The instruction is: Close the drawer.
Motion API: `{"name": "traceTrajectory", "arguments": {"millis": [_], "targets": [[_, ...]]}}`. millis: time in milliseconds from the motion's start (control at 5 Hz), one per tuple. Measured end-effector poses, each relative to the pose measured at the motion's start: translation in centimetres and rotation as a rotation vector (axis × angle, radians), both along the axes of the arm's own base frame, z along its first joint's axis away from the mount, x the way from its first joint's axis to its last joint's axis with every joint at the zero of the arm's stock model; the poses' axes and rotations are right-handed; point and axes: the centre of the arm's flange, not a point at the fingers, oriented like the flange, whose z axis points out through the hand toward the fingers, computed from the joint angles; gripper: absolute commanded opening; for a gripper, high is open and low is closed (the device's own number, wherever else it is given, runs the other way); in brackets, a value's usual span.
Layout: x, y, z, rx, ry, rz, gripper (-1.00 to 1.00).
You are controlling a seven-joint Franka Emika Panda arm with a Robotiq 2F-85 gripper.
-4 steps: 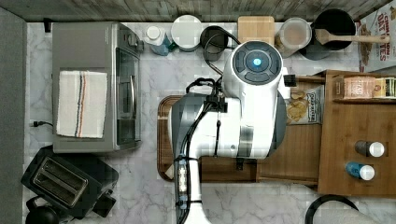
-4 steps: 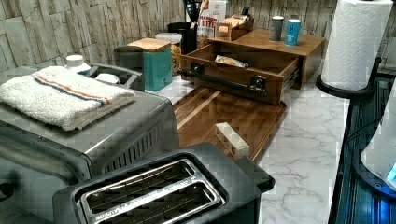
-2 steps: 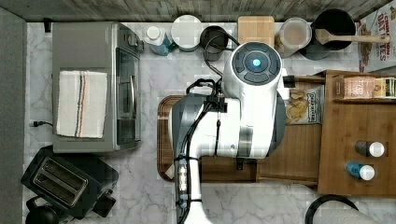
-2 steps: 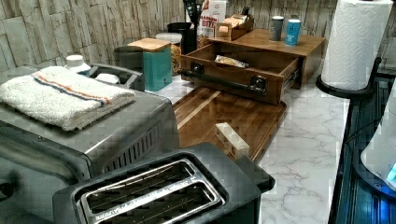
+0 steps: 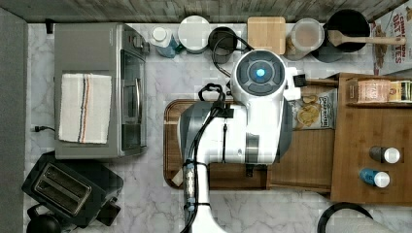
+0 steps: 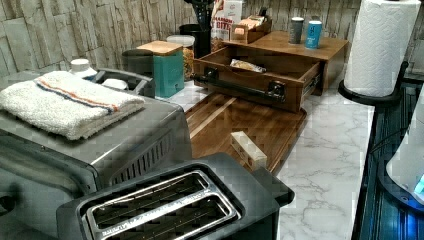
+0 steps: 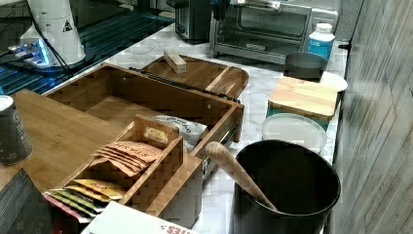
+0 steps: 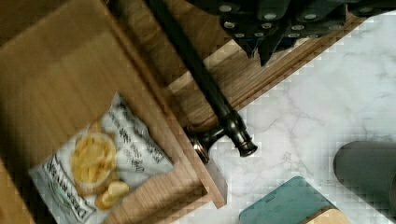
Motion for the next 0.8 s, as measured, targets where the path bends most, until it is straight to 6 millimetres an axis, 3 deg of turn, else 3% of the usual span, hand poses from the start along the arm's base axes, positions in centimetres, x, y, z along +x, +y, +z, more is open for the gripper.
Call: {"name": "traceTrajectory", "arguments": {"millis": [400,600,800], "targets": [[0.2,1.7,-3.8,0.007,0.072,0.276,-1.00],[0.6,2.1,-5.6,-0.094,0.127,0.431,-1.00],[1.3,2.8,-7.7,-0.111,0.093,0.471,-1.00]]}}
